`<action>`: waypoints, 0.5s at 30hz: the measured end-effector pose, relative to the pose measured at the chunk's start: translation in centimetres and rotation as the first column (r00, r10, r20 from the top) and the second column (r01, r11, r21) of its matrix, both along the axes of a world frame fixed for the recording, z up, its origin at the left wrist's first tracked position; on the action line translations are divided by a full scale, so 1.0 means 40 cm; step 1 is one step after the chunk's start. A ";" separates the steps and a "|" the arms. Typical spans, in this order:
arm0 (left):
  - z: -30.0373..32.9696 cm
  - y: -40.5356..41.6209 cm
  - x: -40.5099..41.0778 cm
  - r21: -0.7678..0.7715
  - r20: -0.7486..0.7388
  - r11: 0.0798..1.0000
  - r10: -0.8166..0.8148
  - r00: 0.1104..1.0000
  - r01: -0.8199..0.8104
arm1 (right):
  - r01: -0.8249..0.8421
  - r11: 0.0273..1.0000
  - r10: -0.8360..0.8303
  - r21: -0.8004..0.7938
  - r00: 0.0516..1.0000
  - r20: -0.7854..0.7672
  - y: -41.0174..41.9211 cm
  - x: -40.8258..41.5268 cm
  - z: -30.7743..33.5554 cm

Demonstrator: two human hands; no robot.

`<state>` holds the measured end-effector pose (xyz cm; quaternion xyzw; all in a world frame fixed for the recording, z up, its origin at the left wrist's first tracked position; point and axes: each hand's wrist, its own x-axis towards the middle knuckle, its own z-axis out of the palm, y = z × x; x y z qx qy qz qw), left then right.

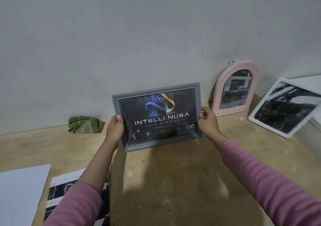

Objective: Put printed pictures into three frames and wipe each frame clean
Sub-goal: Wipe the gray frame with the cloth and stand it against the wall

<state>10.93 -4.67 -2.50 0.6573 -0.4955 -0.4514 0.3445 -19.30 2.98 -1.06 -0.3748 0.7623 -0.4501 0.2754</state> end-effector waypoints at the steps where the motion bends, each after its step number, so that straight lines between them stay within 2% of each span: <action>1: -0.003 -0.010 -0.021 0.010 -0.002 1.000 0.017 1.000 -0.017 | -0.004 1.000 0.003 0.003 1.000 0.019 -0.017 -0.018 -0.002; 4: -0.016 -0.043 -0.054 0.025 -0.002 0.998 0.052 0.999 -0.051 | -0.045 0.999 0.045 0.006 0.998 0.049 -0.060 -0.054 -0.013; 15: -0.020 -0.136 -0.082 0.008 -0.059 0.986 0.169 0.984 -0.168 | -0.149 0.989 0.149 -0.012 0.989 -0.015 -0.185 -0.085 -0.064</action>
